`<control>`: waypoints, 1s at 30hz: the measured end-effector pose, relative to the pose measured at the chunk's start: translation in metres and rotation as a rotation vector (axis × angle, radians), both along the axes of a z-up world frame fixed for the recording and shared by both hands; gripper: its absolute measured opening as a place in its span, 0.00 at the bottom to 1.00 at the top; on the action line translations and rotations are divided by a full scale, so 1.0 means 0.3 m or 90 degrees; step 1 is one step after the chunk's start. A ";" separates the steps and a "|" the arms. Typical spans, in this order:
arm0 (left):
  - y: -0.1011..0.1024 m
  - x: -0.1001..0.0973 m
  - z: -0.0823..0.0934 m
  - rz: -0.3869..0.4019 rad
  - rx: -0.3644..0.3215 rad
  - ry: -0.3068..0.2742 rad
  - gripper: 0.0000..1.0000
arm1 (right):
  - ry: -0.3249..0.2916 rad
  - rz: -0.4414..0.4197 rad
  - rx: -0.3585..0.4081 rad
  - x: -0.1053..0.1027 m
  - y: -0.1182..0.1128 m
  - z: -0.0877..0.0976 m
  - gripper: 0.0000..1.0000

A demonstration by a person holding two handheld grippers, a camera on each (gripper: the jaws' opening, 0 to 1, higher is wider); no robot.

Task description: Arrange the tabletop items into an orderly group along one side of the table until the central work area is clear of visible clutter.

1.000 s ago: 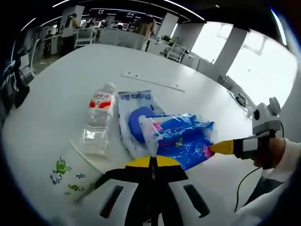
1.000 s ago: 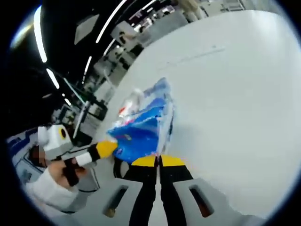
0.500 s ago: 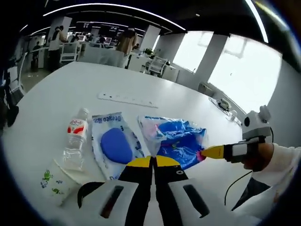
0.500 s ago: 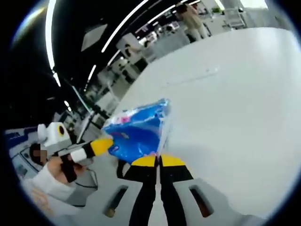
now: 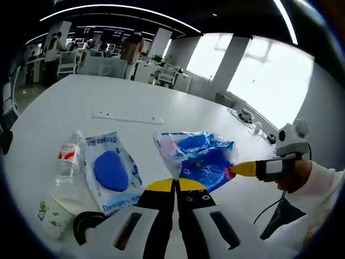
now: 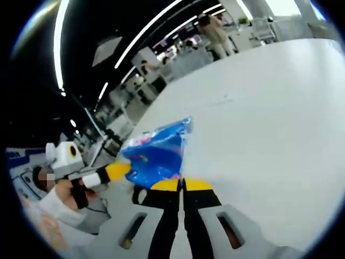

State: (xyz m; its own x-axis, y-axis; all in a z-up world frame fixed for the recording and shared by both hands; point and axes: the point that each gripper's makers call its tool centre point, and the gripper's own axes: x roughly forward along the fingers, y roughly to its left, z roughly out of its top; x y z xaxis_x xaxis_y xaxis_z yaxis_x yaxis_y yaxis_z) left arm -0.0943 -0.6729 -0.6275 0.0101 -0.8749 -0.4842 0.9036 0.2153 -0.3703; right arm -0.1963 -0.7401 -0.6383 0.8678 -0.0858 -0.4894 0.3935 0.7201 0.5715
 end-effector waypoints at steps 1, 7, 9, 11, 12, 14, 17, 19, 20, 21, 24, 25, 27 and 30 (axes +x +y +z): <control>-0.020 -0.005 0.015 -0.006 -0.004 -0.003 0.00 | -0.003 -0.005 -0.005 -0.004 -0.010 0.009 0.00; -0.131 -0.016 0.100 -0.054 -0.024 -0.047 0.00 | -0.023 -0.023 -0.033 -0.024 -0.096 0.099 0.00; -0.171 -0.011 0.130 -0.066 -0.030 -0.058 0.00 | -0.026 -0.022 -0.036 -0.023 -0.126 0.120 0.00; -0.213 -0.011 0.158 -0.081 -0.037 -0.069 0.00 | -0.021 -0.018 -0.050 -0.022 -0.162 0.139 0.00; -0.228 -0.012 0.171 -0.085 -0.040 -0.072 0.00 | -0.019 -0.017 -0.056 -0.022 -0.176 0.150 0.00; -0.270 -0.017 0.221 -0.096 -0.059 -0.078 0.00 | -0.015 -0.011 -0.087 -0.019 -0.219 0.189 0.00; -0.315 -0.010 0.281 -0.086 -0.087 -0.043 0.00 | 0.000 0.017 -0.120 -0.010 -0.276 0.245 0.00; -0.348 -0.007 0.317 -0.084 -0.097 -0.011 0.00 | -0.008 0.014 -0.160 0.006 -0.325 0.284 0.00; -0.361 0.001 0.331 -0.079 -0.101 -0.008 0.00 | -0.020 0.006 -0.166 0.016 -0.338 0.301 0.00; -0.376 0.013 0.348 -0.076 -0.102 -0.018 0.00 | -0.019 0.009 -0.163 0.021 -0.341 0.306 0.00; -0.407 0.032 0.389 -0.089 -0.105 -0.060 0.00 | 0.011 0.066 -0.197 0.048 -0.360 0.337 0.00; -0.419 0.037 0.402 -0.090 -0.108 -0.061 0.00 | 0.015 0.073 -0.212 0.055 -0.379 0.355 0.00; -0.437 0.045 0.412 -0.091 -0.110 -0.063 0.00 | 0.021 0.084 -0.216 0.067 -0.406 0.387 0.00; -0.476 0.044 0.405 -0.097 -0.110 -0.071 0.00 | 0.035 0.089 -0.231 0.082 -0.463 0.389 0.00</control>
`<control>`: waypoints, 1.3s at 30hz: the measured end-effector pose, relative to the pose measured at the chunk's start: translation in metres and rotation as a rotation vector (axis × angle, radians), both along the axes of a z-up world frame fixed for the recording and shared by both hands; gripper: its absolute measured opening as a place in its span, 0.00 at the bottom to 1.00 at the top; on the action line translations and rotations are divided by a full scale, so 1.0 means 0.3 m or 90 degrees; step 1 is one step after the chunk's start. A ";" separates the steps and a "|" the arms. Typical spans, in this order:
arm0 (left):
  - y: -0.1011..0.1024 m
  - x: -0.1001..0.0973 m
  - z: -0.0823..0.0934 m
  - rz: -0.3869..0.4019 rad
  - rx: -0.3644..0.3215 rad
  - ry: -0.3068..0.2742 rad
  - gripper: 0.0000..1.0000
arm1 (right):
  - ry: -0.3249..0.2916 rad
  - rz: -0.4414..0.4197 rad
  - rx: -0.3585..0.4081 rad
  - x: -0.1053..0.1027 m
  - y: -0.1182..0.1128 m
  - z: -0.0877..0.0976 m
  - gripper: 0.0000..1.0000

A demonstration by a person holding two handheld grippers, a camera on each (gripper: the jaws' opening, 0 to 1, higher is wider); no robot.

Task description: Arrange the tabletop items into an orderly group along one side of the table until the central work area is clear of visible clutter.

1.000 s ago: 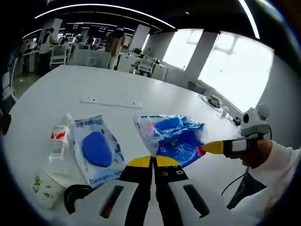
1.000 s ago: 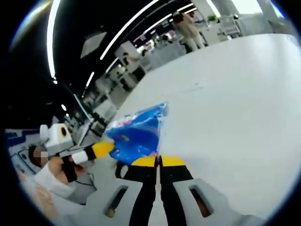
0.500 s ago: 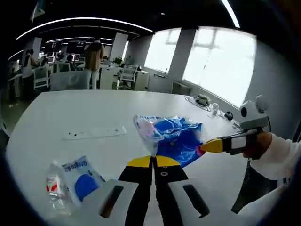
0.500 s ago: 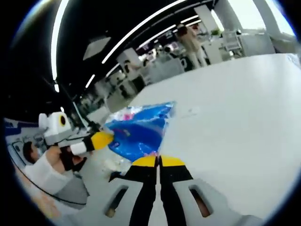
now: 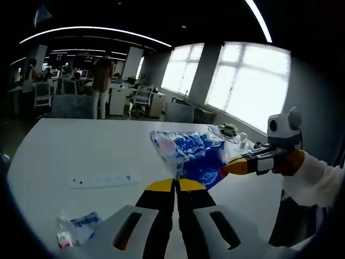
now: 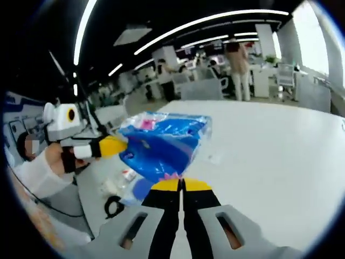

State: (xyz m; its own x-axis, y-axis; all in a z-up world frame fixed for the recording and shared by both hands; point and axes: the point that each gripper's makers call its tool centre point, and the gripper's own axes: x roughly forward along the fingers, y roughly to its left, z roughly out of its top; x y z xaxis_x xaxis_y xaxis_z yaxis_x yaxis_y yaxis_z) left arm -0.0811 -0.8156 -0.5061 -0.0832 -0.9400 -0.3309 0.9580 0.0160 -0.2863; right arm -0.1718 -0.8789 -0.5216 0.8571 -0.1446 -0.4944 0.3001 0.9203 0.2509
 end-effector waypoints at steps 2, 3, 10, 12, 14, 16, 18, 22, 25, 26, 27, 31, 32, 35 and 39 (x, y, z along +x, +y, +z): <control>-0.016 -0.001 -0.026 -0.001 0.010 -0.009 0.00 | 0.015 0.001 -0.001 -0.001 -0.002 -0.029 0.00; -0.021 -0.003 -0.054 -0.001 0.022 -0.011 0.00 | 0.029 0.003 0.001 -0.006 0.002 -0.061 0.00; -0.009 0.000 -0.213 0.011 0.086 0.055 0.00 | 0.055 0.004 0.046 -0.025 0.032 -0.220 0.00; -0.011 -0.001 -0.250 0.007 0.102 0.051 0.00 | 0.065 0.003 0.064 -0.026 0.028 -0.274 0.00; -0.016 0.000 -0.308 0.005 0.127 0.042 0.00 | 0.069 -0.004 0.079 -0.026 0.023 -0.317 0.00; -0.020 -0.002 -0.348 0.002 0.142 0.040 0.00 | 0.083 -0.002 0.081 -0.027 0.018 -0.369 0.00; -0.022 -0.011 -0.405 -0.007 0.170 0.038 0.00 | 0.112 0.004 0.083 -0.036 0.017 -0.431 0.00; -0.034 -0.019 -0.492 -0.023 0.199 0.030 0.00 | 0.133 0.002 0.096 -0.046 0.011 -0.519 0.00; -0.043 -0.013 -0.553 -0.014 0.217 0.057 0.00 | 0.139 -0.020 0.123 -0.057 0.002 -0.580 0.00; -0.047 -0.012 -0.566 -0.015 0.218 0.054 0.00 | 0.138 -0.024 0.127 -0.058 -0.002 -0.591 0.00; -0.047 -0.010 -0.588 -0.019 0.226 0.046 0.00 | 0.138 -0.027 0.129 -0.058 -0.007 -0.607 0.00; -0.051 -0.003 -0.640 -0.019 0.244 0.051 0.00 | 0.139 -0.041 0.152 -0.054 -0.027 -0.648 0.00; -0.054 0.000 -0.647 -0.017 0.246 0.051 0.00 | 0.136 -0.047 0.156 -0.050 -0.032 -0.655 0.00; -0.059 0.006 -0.683 -0.009 0.257 0.051 0.00 | 0.139 -0.050 0.156 -0.041 -0.034 -0.703 0.00; -0.045 0.009 -0.761 -0.006 0.290 0.045 0.00 | 0.152 -0.065 0.184 -0.045 -0.016 -0.771 0.00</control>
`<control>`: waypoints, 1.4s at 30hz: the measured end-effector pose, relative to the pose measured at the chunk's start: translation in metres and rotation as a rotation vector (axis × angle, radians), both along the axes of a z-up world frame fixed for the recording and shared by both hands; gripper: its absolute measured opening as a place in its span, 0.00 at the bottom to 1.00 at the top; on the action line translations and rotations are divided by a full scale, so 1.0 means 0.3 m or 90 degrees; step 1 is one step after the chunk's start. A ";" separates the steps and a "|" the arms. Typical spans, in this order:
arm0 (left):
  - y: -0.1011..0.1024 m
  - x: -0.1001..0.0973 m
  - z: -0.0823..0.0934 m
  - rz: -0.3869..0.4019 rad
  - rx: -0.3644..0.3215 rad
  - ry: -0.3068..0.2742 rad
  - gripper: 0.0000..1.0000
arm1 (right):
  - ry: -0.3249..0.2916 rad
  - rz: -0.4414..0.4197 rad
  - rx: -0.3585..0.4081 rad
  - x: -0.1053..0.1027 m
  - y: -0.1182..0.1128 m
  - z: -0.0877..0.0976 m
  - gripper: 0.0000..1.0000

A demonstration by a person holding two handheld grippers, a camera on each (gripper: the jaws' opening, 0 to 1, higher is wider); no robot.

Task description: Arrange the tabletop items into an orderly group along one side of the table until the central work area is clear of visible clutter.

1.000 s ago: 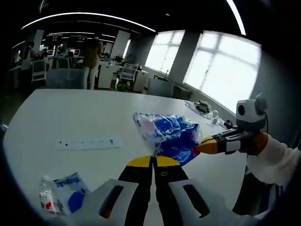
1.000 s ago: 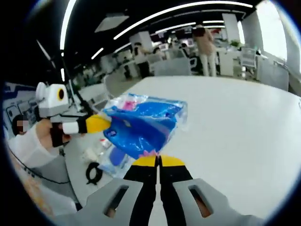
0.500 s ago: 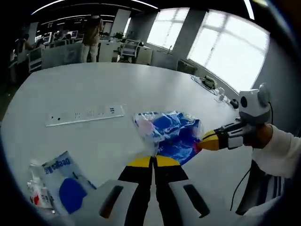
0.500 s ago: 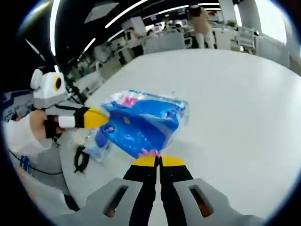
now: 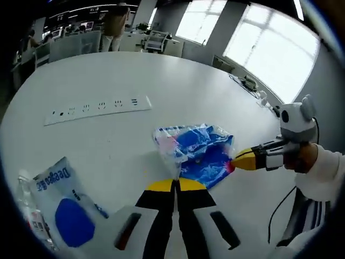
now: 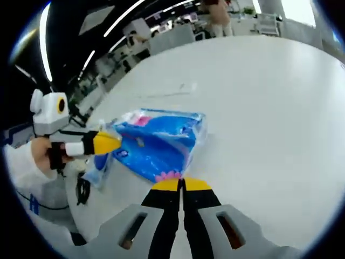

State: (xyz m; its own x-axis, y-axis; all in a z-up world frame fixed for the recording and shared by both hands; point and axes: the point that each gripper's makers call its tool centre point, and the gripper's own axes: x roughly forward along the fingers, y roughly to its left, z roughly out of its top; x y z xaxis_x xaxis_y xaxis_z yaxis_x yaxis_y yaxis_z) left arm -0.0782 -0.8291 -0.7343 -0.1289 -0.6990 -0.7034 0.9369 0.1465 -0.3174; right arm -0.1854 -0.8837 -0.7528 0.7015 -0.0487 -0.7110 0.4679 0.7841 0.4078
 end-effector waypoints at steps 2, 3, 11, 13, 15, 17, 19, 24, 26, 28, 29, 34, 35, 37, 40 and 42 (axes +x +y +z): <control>0.006 0.000 -0.021 0.002 0.007 0.004 0.00 | 0.006 0.003 0.006 -0.001 0.007 -0.021 0.00; 0.009 -0.001 -0.027 0.001 0.009 0.006 0.00 | 0.011 0.006 0.008 -0.004 0.009 -0.034 0.00; 0.021 0.000 -0.075 0.014 0.027 0.013 0.00 | 0.026 0.003 0.024 -0.022 0.015 -0.078 0.00; 0.024 -0.001 -0.084 0.017 0.029 0.013 0.00 | 0.026 0.004 0.024 -0.027 0.016 -0.084 0.00; 0.032 -0.002 -0.097 0.018 0.034 0.014 0.00 | 0.014 0.000 0.029 -0.025 0.014 -0.084 0.00; 0.038 -0.002 -0.105 0.022 0.038 0.015 0.00 | 0.014 -0.001 0.033 -0.030 0.014 -0.083 0.00; 0.041 -0.003 -0.112 0.025 0.040 0.017 0.00 | 0.011 0.001 0.030 -0.027 0.015 -0.082 0.00; 0.049 -0.007 -0.130 0.030 0.050 0.013 0.00 | 0.014 0.014 0.005 -0.027 0.018 -0.081 0.00; 0.050 -0.006 -0.132 0.031 0.049 0.012 0.00 | 0.019 0.030 -0.017 -0.027 0.019 -0.080 0.00; 0.051 -0.006 -0.133 0.031 0.048 0.010 0.00 | 0.030 0.037 -0.033 -0.025 0.022 -0.080 0.00; 0.051 -0.006 -0.134 0.029 0.047 0.009 0.00 | 0.033 0.038 -0.038 -0.024 0.023 -0.079 0.00; 0.048 -0.003 -0.138 0.032 0.043 0.012 0.00 | 0.038 0.038 -0.045 -0.026 0.017 -0.087 0.00; 0.047 -0.003 -0.137 0.033 0.041 0.012 0.00 | 0.037 0.038 -0.045 -0.027 0.017 -0.087 0.00; 0.048 -0.005 -0.136 0.037 0.038 0.014 0.00 | 0.037 0.038 -0.049 -0.027 0.017 -0.087 0.00; 0.049 -0.005 -0.136 0.041 0.033 0.016 0.00 | 0.037 0.037 -0.050 -0.026 0.017 -0.087 0.00; 0.047 -0.005 -0.136 0.044 0.032 0.017 0.00 | 0.039 0.032 -0.044 -0.026 0.016 -0.087 0.00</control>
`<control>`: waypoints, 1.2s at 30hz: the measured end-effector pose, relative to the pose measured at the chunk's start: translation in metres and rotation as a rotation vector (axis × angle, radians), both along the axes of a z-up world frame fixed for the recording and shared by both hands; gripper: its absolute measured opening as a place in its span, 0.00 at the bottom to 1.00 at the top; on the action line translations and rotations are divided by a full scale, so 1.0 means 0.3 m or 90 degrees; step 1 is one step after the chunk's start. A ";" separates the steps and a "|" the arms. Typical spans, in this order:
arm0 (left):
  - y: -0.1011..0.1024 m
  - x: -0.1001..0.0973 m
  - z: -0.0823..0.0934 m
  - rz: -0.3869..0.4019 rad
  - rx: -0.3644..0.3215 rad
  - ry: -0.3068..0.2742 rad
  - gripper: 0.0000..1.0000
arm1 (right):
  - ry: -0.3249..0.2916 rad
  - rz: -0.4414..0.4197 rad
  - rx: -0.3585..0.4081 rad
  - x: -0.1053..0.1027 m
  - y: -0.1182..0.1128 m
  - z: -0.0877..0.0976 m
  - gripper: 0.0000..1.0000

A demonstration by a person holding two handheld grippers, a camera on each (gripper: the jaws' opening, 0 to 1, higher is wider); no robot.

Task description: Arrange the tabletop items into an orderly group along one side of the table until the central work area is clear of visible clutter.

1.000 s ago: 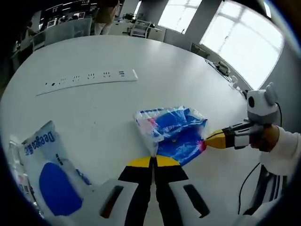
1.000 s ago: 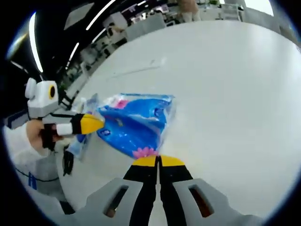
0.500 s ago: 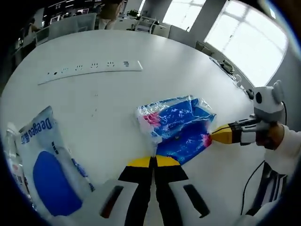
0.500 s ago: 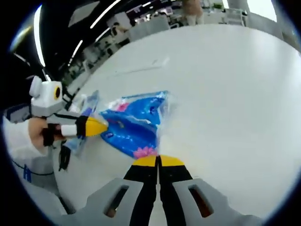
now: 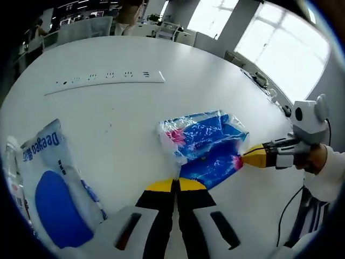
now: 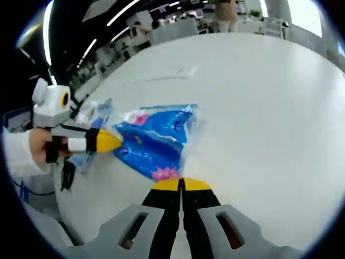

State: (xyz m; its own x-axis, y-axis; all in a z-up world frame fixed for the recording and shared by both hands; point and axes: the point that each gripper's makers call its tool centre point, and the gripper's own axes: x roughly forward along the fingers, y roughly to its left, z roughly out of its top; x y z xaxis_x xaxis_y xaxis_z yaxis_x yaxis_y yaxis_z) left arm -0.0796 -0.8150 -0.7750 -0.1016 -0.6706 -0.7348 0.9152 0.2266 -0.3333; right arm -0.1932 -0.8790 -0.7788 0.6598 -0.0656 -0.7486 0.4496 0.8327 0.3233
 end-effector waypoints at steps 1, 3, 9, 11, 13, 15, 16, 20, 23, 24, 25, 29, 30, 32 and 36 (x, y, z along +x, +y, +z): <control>0.000 0.000 0.000 0.000 0.000 0.000 0.00 | 0.001 -0.003 0.003 0.000 0.000 0.000 0.00; -0.001 0.000 -0.001 -0.001 0.002 -0.002 0.00 | 0.003 -0.005 0.005 0.000 0.000 0.000 0.00; 0.001 0.000 0.000 0.016 0.002 -0.007 0.00 | 0.003 -0.019 0.007 0.000 0.002 0.000 0.00; 0.002 0.005 0.002 0.022 0.001 -0.008 0.00 | 0.001 -0.027 0.011 0.001 0.004 0.003 0.00; 0.003 0.014 0.018 0.028 -0.002 -0.012 0.02 | -0.013 -0.049 0.014 0.010 -0.003 0.014 0.09; 0.003 0.024 0.037 0.030 -0.007 -0.019 0.07 | -0.033 -0.088 0.022 0.021 -0.017 0.038 0.22; 0.003 0.028 0.046 0.032 -0.010 -0.020 0.11 | -0.032 -0.081 0.019 0.020 -0.018 0.044 0.28; 0.009 0.045 0.094 0.038 -0.030 -0.034 0.18 | -0.037 -0.065 -0.004 0.024 -0.021 0.090 0.34; 0.022 0.054 0.118 0.046 -0.040 -0.041 0.23 | -0.054 -0.082 -0.008 0.018 -0.025 0.131 0.42; 0.027 0.056 0.125 0.048 -0.040 -0.044 0.26 | -0.059 -0.086 -0.010 0.016 -0.026 0.139 0.44; 0.034 0.060 0.136 0.051 -0.043 -0.049 0.29 | -0.064 -0.092 -0.012 0.011 -0.024 0.152 0.46; 0.053 0.062 0.173 0.059 -0.058 -0.049 0.40 | -0.079 -0.108 -0.010 -0.010 -0.006 0.193 0.49; 0.059 0.062 0.188 0.060 -0.064 -0.051 0.44 | -0.083 -0.111 -0.011 -0.017 0.002 0.204 0.49; 0.067 0.066 0.215 0.058 -0.080 -0.057 0.47 | -0.089 -0.116 -0.013 -0.031 0.014 0.223 0.50; 0.096 0.080 0.270 0.065 -0.103 -0.055 0.49 | -0.105 -0.129 -0.011 -0.056 0.039 0.256 0.50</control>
